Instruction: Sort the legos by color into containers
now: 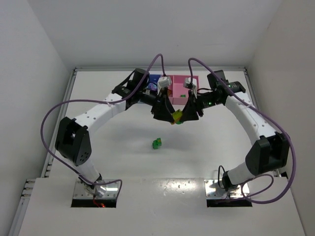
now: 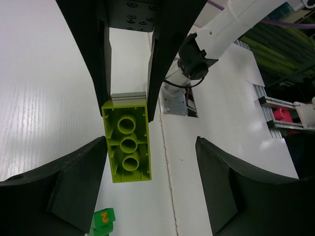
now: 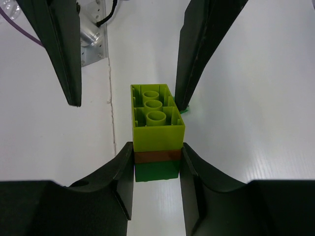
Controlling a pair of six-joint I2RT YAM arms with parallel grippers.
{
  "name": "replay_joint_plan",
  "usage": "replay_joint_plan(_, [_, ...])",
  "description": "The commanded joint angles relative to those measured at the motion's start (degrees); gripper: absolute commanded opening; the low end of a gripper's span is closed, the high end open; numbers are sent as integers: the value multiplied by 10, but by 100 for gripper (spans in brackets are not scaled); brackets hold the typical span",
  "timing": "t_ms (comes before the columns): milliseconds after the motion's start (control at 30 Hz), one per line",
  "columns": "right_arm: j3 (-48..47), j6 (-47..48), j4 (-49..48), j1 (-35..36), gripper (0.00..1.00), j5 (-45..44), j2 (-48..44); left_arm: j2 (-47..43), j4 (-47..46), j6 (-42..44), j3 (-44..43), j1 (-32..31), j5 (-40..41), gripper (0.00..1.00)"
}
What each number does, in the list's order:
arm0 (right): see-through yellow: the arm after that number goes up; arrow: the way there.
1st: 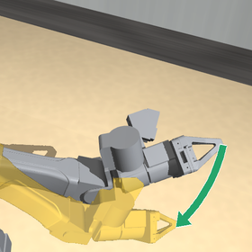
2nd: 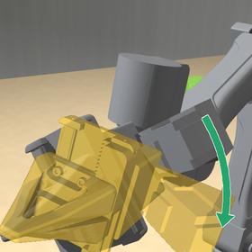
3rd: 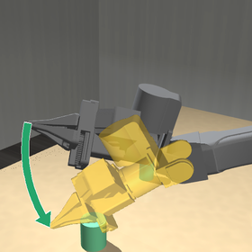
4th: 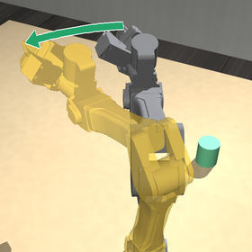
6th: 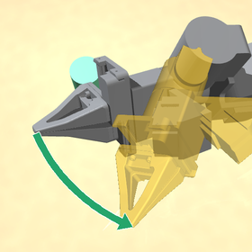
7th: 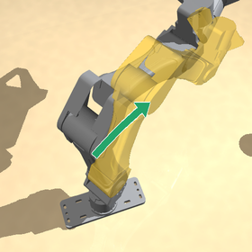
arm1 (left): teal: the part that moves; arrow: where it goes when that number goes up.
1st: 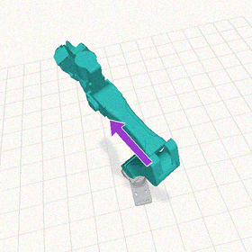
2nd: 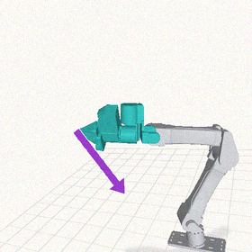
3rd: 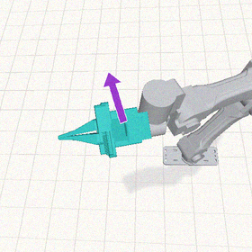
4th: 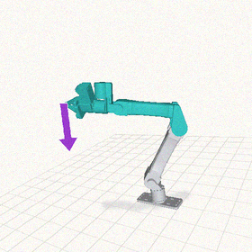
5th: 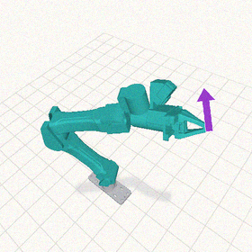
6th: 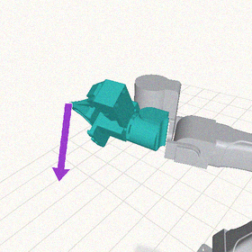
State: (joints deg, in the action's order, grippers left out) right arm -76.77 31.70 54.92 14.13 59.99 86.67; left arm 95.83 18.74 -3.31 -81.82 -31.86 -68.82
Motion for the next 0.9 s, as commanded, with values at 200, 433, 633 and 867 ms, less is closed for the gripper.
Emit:
replay_joint_plan(200, [-41,11,-28,21,2,11,8,19,-19,-6,-26,-8,3,46])
replay_joint_plan(433, [-22,11,-28,27,2,-7,2,19,-43,-32,-19,4,18,0])
replay_joint_plan(633, [29,35,-16,15,2,-24,-19,-1,-113,-103,-5,52,4,0])
replay_joint_plan(867, [50,42,-10,15,2,-43,-42,-28,-163,-141,5,110,83,0])
